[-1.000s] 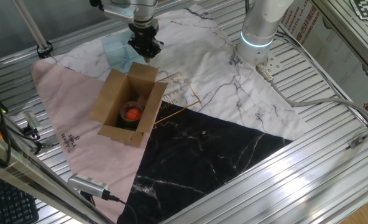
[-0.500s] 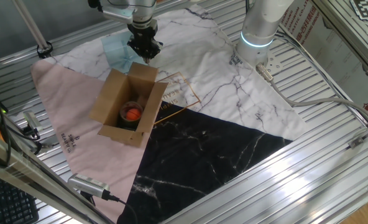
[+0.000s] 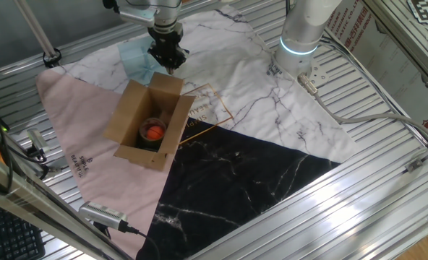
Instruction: Cover the box
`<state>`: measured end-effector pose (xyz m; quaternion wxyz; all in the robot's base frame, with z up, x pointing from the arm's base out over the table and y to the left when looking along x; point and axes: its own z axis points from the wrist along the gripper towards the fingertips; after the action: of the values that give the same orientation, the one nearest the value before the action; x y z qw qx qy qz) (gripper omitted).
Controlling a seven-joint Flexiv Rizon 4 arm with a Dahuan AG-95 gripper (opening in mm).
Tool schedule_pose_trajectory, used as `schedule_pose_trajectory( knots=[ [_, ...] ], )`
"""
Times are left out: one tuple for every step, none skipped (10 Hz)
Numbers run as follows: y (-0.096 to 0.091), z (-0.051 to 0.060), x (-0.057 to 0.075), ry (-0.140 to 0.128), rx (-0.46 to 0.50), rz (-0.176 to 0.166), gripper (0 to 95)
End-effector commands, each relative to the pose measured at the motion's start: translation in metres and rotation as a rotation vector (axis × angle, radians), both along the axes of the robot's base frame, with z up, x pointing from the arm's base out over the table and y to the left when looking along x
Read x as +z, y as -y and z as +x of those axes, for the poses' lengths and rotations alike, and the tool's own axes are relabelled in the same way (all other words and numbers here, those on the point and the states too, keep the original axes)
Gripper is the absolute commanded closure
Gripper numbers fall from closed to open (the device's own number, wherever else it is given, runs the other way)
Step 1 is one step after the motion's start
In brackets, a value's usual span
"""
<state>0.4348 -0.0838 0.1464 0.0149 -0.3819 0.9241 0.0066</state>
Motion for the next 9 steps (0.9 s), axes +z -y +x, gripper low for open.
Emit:
schedule_pose_trajectory(
  knots=[
    [0.0005,0.0002,-0.0010,0.001,-0.001,-0.001,95.0],
    [0.0001,0.0007,-0.0016,0.002,-0.003,0.001,95.0],
    [-0.0002,0.0011,-0.0019,0.004,-0.004,0.003,95.0],
    [-0.0004,0.0015,-0.0022,0.008,-0.005,0.007,95.0],
    [-0.0004,0.0015,-0.0022,0.010,-0.005,0.008,95.0],
    [-0.0004,0.0017,-0.0020,0.012,-0.006,0.012,95.0],
    [-0.0005,0.0017,-0.0019,0.014,-0.006,0.014,95.0],
    [-0.0005,0.0022,-0.0012,0.014,-0.006,0.015,95.0],
    [-0.0006,0.0024,-0.0006,0.014,-0.005,0.015,95.0]
  ],
)
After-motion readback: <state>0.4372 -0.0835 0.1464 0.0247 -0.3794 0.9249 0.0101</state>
